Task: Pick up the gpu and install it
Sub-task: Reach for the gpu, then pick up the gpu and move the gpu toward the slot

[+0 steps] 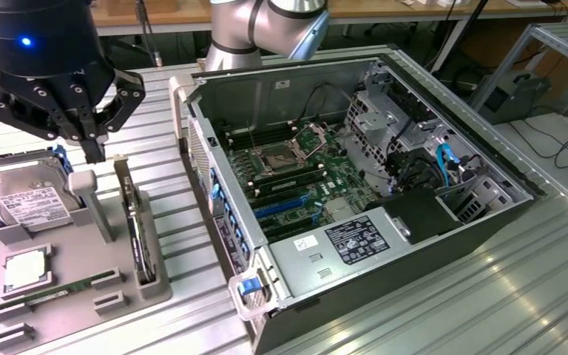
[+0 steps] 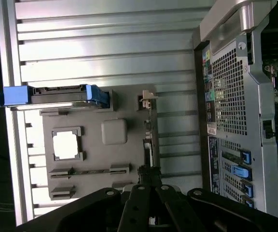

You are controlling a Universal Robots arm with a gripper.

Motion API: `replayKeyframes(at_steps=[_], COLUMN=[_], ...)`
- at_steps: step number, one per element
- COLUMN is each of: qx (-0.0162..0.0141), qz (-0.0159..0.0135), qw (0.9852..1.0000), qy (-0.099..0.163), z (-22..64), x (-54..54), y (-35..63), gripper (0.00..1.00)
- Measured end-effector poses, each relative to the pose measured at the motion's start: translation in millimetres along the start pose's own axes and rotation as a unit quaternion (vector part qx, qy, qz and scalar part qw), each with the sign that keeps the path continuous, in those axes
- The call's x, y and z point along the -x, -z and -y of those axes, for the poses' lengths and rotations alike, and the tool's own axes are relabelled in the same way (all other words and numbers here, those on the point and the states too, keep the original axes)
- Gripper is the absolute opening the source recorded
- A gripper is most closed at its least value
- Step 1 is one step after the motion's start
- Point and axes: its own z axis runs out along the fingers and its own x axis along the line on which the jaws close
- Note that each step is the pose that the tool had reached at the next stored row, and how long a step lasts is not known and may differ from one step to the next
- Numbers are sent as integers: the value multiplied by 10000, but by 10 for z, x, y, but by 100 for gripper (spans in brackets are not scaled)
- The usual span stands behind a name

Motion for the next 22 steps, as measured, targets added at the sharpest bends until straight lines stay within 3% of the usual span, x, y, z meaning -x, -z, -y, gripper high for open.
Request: replayKeyframes(at_steps=[15, 16, 17, 19, 22], qx=[0, 0, 1, 0, 0], qz=[0, 0, 0, 0, 0], qw=[10000, 10000, 10000, 10000, 10000], qy=[0, 0, 0, 0, 0], z=[0, 0, 0, 0, 0], x=[-1, -1, -1, -1, -1], y=[0, 0, 0, 0, 0], gripper=[11, 17, 30, 30, 48])
